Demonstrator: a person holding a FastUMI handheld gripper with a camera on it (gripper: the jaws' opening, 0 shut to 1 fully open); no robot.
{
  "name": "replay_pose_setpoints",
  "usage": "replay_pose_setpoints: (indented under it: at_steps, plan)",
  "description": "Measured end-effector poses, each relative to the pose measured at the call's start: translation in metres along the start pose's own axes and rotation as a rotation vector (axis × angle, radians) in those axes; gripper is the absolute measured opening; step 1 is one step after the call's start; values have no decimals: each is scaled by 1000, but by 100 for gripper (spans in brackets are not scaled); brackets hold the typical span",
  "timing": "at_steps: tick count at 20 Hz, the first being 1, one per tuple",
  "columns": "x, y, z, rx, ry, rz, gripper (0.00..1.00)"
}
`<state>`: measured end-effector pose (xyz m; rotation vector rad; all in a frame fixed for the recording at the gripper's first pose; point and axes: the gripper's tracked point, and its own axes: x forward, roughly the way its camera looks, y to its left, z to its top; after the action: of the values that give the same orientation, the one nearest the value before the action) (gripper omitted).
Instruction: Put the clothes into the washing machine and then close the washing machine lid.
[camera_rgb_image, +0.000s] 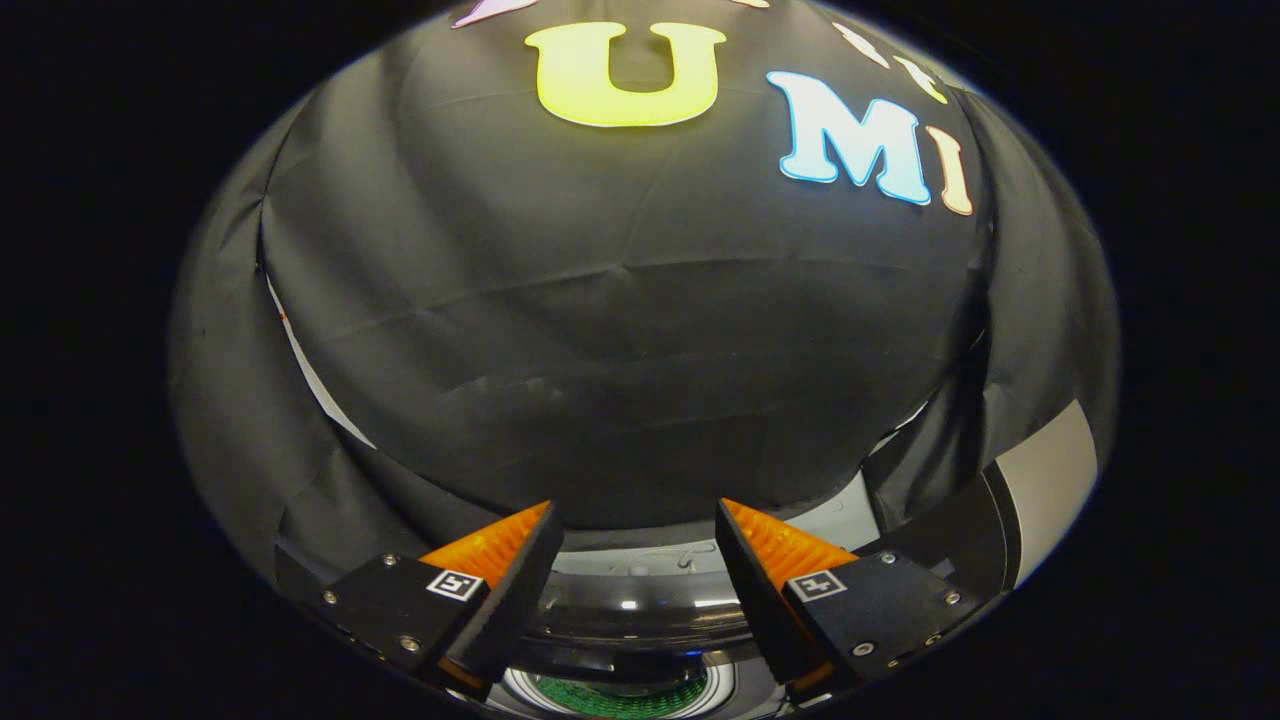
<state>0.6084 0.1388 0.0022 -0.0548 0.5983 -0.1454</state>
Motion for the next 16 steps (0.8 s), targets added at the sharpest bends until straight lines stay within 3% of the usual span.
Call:
replay_pose_setpoints:
  at_steps: [3,7,16]
  plan:
    - [0,-2,-1,-14,7,-24,95]
    - [8,12,-30,-19,87,30,98]
    - [-14,12,-44,-24,50,15,97]
